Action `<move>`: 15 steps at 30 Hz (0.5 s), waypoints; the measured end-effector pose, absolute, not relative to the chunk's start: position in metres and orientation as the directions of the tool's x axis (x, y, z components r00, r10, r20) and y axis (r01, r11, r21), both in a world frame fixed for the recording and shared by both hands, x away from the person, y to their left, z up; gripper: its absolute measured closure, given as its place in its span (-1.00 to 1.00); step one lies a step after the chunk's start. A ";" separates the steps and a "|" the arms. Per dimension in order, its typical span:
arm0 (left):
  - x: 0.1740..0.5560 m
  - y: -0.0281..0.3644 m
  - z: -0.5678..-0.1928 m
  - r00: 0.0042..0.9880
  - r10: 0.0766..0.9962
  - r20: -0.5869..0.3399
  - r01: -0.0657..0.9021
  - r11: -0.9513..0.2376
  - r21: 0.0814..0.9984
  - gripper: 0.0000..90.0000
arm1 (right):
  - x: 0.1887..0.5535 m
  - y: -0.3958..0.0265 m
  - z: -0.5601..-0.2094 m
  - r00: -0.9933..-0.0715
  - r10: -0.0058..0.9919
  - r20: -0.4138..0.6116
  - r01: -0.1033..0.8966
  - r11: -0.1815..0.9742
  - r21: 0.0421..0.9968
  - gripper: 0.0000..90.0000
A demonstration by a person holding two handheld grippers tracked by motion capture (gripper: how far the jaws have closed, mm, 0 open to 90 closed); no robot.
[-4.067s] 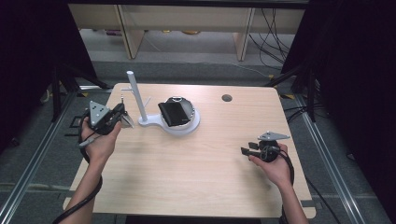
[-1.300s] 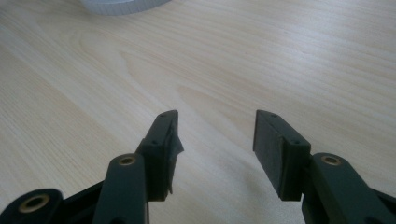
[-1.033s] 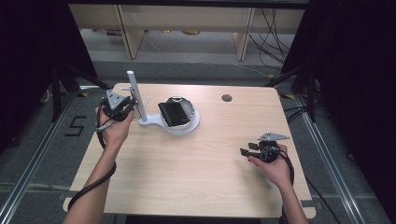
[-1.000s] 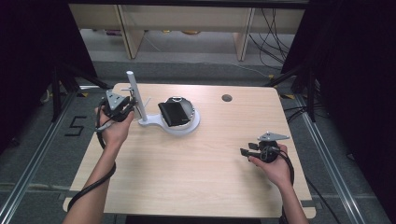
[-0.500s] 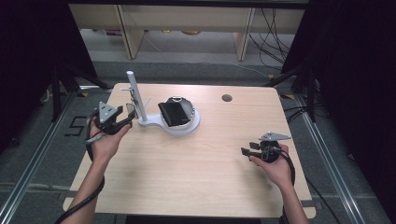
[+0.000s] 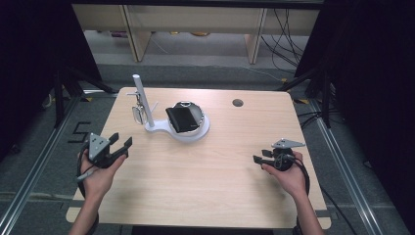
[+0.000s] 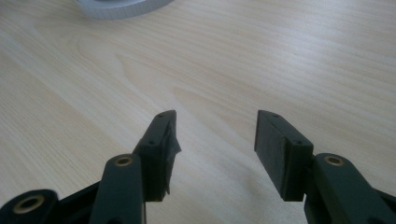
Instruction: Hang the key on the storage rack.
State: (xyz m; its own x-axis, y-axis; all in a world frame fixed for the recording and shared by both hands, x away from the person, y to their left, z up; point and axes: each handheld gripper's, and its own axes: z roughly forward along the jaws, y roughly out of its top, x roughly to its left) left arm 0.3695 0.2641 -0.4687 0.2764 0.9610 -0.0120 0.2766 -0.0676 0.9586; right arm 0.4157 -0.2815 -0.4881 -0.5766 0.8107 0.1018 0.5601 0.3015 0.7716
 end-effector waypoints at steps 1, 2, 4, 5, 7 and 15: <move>0.365 0.265 -0.473 0.275 0.961 -0.013 0.286 -0.069 0.956 0.00 | 0.416 -0.282 -0.488 -0.577 0.810 0.102 0.560 0.301 0.772 0.11; 0.360 0.266 -0.478 0.271 0.962 -0.021 0.292 -0.062 0.954 0.00 | 0.416 -0.282 -0.488 -0.576 0.811 0.102 0.560 0.301 0.772 0.11; 0.353 0.268 -0.487 0.265 0.964 -0.037 0.297 -0.045 0.954 0.00 | 0.416 -0.281 -0.488 -0.576 0.811 0.102 0.561 0.302 0.771 0.11; 0.350 0.270 -0.492 0.263 0.964 -0.049 0.297 -0.033 0.954 0.00 | 0.416 -0.281 -0.488 -0.577 0.810 0.105 0.562 0.300 0.771 0.10; 0.344 0.272 -0.500 0.268 0.961 -0.072 0.302 -0.013 0.953 0.00 | 0.415 -0.280 -0.488 -0.579 0.809 0.103 0.563 0.305 0.768 0.10; 0.335 0.273 -0.520 0.299 0.950 -0.093 0.279 0.006 0.960 0.00 | 0.415 -0.278 -0.490 -0.586 0.804 0.103 0.561 0.310 0.767 0.10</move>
State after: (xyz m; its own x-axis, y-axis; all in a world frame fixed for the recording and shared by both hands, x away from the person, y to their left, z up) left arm 0.3353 0.2734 -0.5196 0.2988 0.9498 -0.0926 0.2791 0.0059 0.9602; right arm 0.4151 -0.2782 -0.4904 -0.5856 0.8040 0.1034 0.5613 0.3101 0.7673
